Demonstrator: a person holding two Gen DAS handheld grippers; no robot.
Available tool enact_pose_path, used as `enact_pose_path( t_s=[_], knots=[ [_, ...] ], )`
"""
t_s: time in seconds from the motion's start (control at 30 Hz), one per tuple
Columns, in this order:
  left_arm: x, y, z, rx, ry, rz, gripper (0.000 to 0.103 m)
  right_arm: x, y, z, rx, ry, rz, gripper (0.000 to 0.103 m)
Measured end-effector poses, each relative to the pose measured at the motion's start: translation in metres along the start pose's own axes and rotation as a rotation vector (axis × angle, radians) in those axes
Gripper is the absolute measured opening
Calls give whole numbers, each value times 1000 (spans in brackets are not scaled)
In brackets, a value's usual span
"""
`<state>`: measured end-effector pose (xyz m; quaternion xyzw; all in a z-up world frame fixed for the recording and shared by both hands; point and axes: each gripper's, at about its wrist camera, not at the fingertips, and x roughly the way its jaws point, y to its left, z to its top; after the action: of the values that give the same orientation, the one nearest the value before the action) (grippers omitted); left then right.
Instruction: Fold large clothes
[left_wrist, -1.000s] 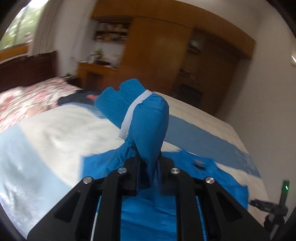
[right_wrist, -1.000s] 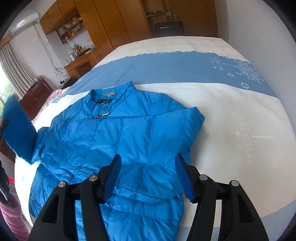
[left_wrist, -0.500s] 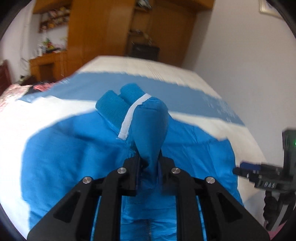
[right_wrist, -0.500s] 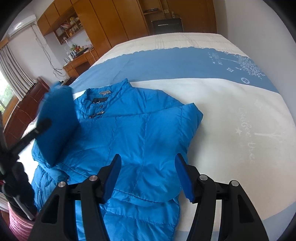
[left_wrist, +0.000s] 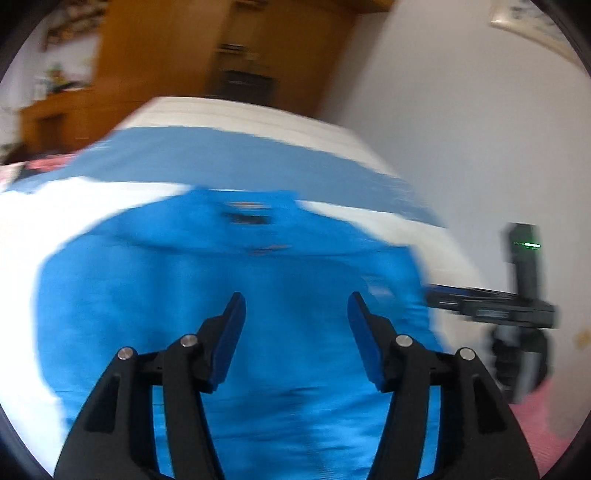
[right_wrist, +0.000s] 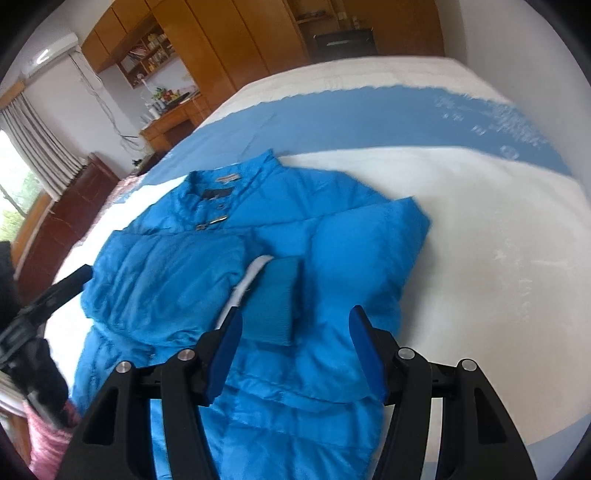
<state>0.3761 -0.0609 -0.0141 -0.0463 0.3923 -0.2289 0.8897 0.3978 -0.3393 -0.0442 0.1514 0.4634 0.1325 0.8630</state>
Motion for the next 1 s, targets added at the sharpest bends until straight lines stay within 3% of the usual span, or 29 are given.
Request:
enact_pose_path(
  t_s=[0.07,0.1,0.2,0.3,0.37,0.43,0.5,0.6,0.77,0.87,1.0],
  knots=[
    [4,26,-4,-25,21,118,57,6,-1,2,25,26,43,61],
    [6,36,-2,-36,31,136,57,10,-1,3,36,38,51,61],
    [14,63,-9,-84,61,154,57,26,-2,6,57,69,18,61],
    [28,76,-11,-115,78,137,57,44,-1,9,74,112,64,61],
    [36,76,-13,-110,82,148,57,52,3,12,72,129,86,49],
    [38,72,-15,-91,82,168,57,56,7,14,55,118,61,20],
    [35,69,-15,-79,77,179,57,54,5,15,61,106,73,15],
    [17,64,-11,-85,35,155,57,35,1,15,55,50,68,14],
    [-1,69,-1,-109,1,163,57,-13,-5,16,42,-58,-74,14],
    [8,76,1,-118,27,196,57,-16,-11,9,46,-50,-163,14],
    [33,86,-2,-118,80,219,57,3,-28,3,82,4,-154,14]
  ],
)
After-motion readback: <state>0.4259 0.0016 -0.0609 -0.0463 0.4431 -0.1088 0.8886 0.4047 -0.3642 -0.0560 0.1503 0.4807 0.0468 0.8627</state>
